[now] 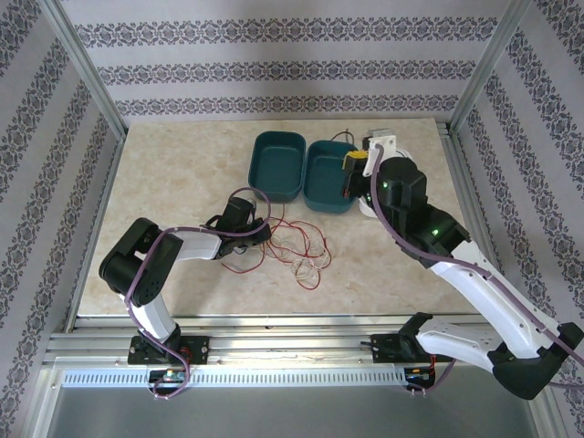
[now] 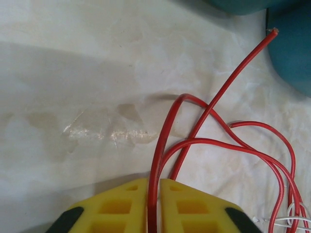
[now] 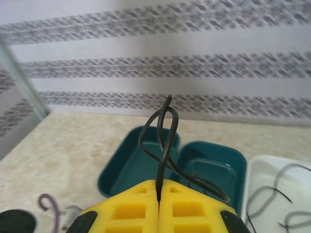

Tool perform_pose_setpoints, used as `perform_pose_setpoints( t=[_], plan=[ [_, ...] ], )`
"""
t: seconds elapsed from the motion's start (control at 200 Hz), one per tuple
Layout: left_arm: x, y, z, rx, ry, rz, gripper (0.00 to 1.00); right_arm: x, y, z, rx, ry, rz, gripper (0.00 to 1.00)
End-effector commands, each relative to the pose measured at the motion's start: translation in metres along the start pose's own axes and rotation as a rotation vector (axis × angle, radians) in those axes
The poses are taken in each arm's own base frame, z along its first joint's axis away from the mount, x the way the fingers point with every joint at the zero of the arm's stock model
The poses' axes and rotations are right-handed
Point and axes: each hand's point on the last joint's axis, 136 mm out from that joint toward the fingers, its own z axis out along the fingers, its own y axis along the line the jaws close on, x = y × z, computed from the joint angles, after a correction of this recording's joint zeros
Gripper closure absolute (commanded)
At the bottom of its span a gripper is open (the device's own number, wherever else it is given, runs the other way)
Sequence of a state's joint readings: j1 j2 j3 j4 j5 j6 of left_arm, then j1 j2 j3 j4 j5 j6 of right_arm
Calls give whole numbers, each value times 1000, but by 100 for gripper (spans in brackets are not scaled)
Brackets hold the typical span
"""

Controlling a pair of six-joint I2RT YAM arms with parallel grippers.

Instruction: Untangle the cables

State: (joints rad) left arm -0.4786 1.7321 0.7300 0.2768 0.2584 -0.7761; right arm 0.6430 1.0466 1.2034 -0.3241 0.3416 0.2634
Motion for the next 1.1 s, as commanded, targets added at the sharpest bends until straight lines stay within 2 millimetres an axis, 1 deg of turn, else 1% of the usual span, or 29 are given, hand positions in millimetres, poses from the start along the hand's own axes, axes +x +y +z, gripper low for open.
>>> perform_pose_setpoints(
  t=[0.0,0.07,0.175,0.325,0.465,0.57,0.655,0.74,0.849,0.959,1.094],
  plan=[
    [1,-2,-5,1,-17,1,81,0,-31,-1,102,28,63,100],
    [2,-2,-6,2,-17,-1,77,2,-48,1,144,31,95,100],
    [1,-1,-7,2,-21,-2,74,6,-71,5,199,41,137,100],
    [1,-1,-9,-1,-22,2,73,14,-99,15,259,63,201,100],
    [0,-2,-10,-1,-24,5,73,23,-118,28,302,84,238,100],
    [-1,-2,-12,-2,-27,4,73,33,-130,41,326,104,257,100],
    [0,-2,-12,-4,-25,6,73,40,-138,53,340,119,264,100],
    [0,-2,-12,-11,-22,11,73,49,-140,66,334,141,289,100],
    [0,0,-12,-15,-21,10,73,57,-133,81,289,162,333,100],
    [1,0,-13,-17,-22,10,73,62,-130,91,260,165,370,100],
    [-1,-1,-13,-15,-25,12,73,71,-133,99,249,181,405,100]
  ],
)
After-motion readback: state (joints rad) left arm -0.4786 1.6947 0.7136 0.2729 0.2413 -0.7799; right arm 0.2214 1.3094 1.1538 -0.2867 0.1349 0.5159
